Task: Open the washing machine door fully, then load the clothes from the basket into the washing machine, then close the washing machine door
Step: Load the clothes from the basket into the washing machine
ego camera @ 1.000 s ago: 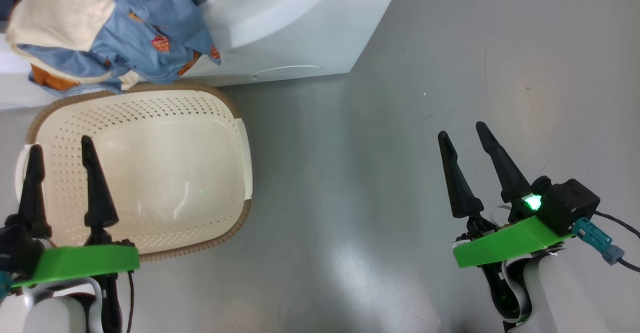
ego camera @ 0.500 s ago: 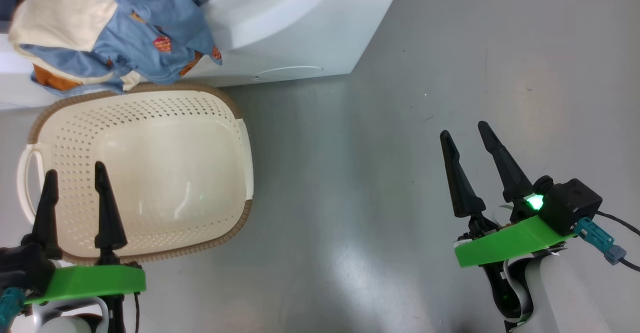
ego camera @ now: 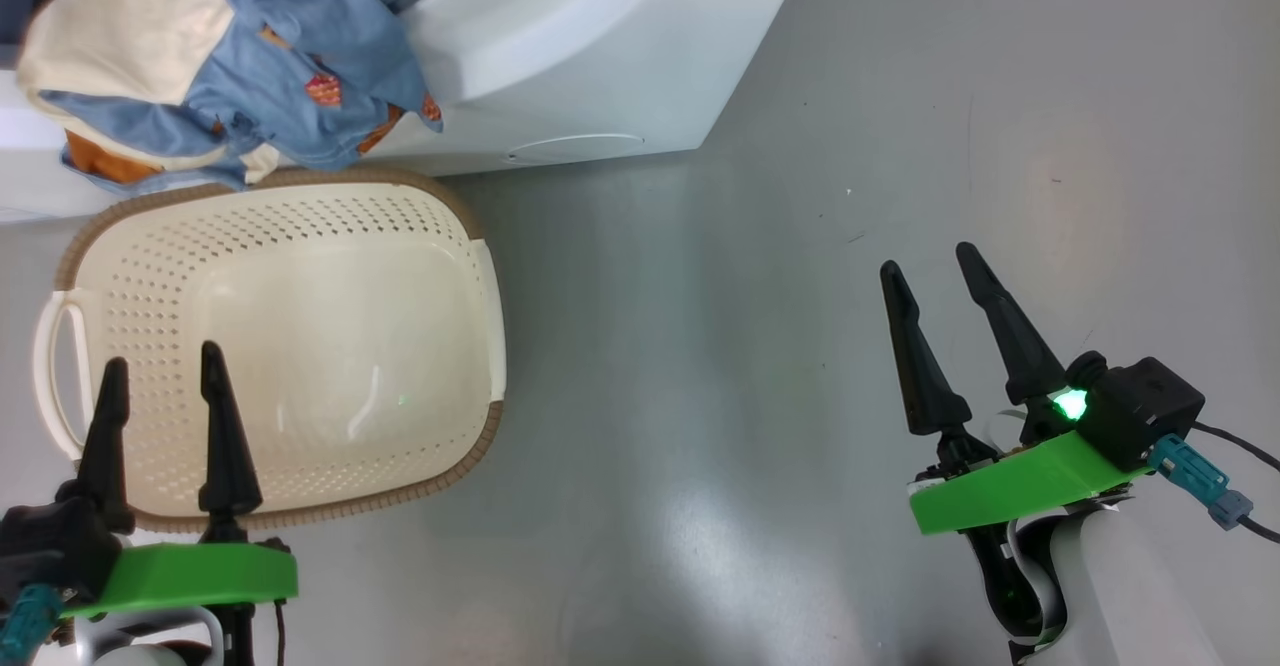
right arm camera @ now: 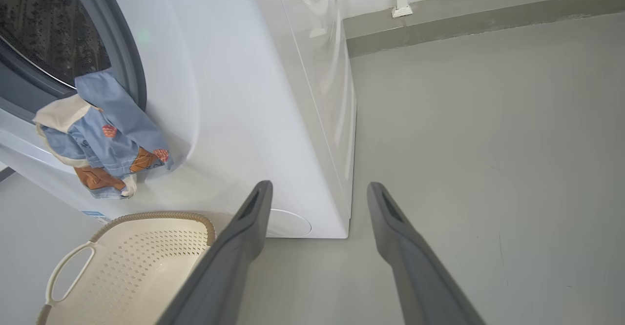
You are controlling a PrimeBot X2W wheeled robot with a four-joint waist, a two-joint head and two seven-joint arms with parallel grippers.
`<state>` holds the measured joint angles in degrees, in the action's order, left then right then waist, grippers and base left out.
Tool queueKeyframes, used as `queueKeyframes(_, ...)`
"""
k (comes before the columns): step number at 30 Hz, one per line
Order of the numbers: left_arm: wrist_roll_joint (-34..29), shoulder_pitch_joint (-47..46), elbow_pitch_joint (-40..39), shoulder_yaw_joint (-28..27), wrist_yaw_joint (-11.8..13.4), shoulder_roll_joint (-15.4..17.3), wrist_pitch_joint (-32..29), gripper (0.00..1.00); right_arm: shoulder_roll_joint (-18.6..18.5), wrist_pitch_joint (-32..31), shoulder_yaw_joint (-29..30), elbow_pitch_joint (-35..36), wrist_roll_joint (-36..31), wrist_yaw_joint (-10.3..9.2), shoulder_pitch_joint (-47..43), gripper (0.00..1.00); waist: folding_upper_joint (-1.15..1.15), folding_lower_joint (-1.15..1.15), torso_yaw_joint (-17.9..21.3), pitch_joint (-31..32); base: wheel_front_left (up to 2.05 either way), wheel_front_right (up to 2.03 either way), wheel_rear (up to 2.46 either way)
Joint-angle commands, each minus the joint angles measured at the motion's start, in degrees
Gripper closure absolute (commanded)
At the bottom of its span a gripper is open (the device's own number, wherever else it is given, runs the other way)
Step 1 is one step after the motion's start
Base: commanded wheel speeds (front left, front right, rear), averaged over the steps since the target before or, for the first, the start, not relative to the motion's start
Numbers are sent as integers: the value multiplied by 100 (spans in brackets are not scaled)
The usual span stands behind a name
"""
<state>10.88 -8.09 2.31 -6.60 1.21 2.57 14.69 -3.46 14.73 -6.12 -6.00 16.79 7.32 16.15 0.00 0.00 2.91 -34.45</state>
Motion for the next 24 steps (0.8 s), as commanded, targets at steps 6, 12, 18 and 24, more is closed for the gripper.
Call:
queueKeyframes(6, -31, 104, -40, -151, -25, 48, 30, 0, 25, 27, -123, 127, -35, 17, -204, 0, 0, 0, 0, 3, 0, 0, 0)
queueKeyframes(12, -60, -54, -8, -110, -69, 44, 30, 0, 28, 27, -147, 108, -23, 17, -200, 0, 0, 0, 20, 29, 0, 0, 0)
queueKeyframes(18, -112, -384, 94, -49, -123, 69, 30, 0, 34, 27, -192, 76, -9, 17, -172, 0, 0, 0, 78, 42, 0, 0, 0)
queueKeyframes(24, -91, -1027, 451, -108, -201, 288, 30, 0, 41, 27, -254, 57, 17, 17, -152, 0, 0, 0, 188, 45, 0, 0, 0)
